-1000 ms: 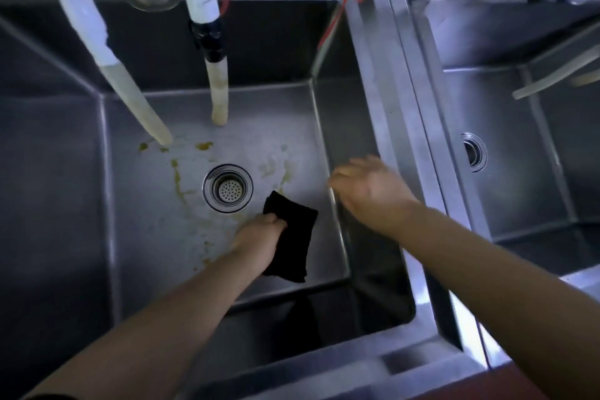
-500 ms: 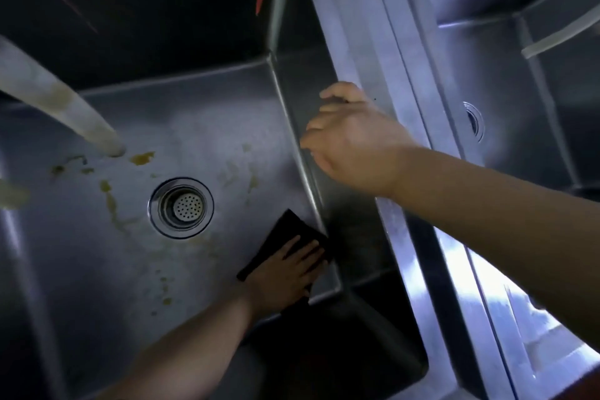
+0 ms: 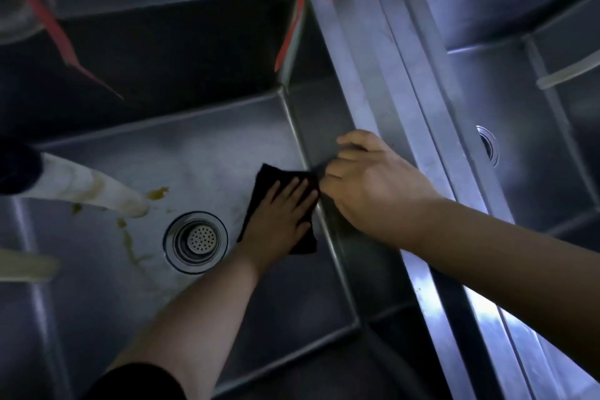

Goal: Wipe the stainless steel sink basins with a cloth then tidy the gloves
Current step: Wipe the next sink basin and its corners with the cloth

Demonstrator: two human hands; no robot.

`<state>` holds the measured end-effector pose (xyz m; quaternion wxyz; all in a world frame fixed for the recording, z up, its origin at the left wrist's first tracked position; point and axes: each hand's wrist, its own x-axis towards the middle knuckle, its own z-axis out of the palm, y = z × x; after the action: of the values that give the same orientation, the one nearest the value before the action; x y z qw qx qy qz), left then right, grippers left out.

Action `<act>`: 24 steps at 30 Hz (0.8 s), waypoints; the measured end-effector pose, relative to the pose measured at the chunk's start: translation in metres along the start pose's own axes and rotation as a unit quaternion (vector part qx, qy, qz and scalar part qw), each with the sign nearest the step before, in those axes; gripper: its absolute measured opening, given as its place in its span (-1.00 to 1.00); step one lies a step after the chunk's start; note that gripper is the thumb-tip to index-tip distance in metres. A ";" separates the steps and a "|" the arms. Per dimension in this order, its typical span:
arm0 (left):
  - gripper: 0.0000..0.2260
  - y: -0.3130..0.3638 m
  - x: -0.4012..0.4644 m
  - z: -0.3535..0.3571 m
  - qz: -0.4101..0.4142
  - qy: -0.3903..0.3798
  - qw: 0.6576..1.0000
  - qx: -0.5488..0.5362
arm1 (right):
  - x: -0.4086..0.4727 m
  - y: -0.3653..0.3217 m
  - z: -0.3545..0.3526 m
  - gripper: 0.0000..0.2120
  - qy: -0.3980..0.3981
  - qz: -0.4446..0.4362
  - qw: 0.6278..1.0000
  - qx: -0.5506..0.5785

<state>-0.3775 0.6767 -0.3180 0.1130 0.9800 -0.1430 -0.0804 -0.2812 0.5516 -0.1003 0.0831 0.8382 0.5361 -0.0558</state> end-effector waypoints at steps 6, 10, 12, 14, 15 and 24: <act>-0.43 -0.074 0.084 -0.023 -0.129 0.014 0.991 -0.017 | 0.002 0.001 0.001 -0.82 0.058 -0.012 0.998 -0.004; -0.42 -0.100 0.117 -0.033 -0.159 0.011 0.987 0.001 | 0.002 0.002 0.001 -0.83 0.072 -0.015 0.997 -0.005; -0.42 -0.099 0.117 -0.033 -0.163 0.013 0.987 0.006 | 0.001 0.002 0.002 -0.81 0.072 -0.016 0.997 -0.003; -0.42 -0.090 0.108 -0.031 -0.164 0.010 0.986 0.008 | 0.001 0.001 0.001 -0.81 0.068 -0.012 0.998 -0.004; -0.42 -0.083 0.099 -0.028 -0.160 0.009 0.987 0.007 | 0.001 0.002 0.001 -0.81 0.066 -0.010 0.998 -0.004; -0.38 0.031 -0.075 0.000 0.025 -0.091 0.995 0.033 | -0.002 -0.003 -0.009 -0.85 0.015 0.005 1.000 -0.020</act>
<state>-0.4569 0.6699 -0.3013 0.0694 0.9678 -0.1798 -0.1617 -0.2850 0.5531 -0.0914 0.0918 0.8399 0.5340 -0.0322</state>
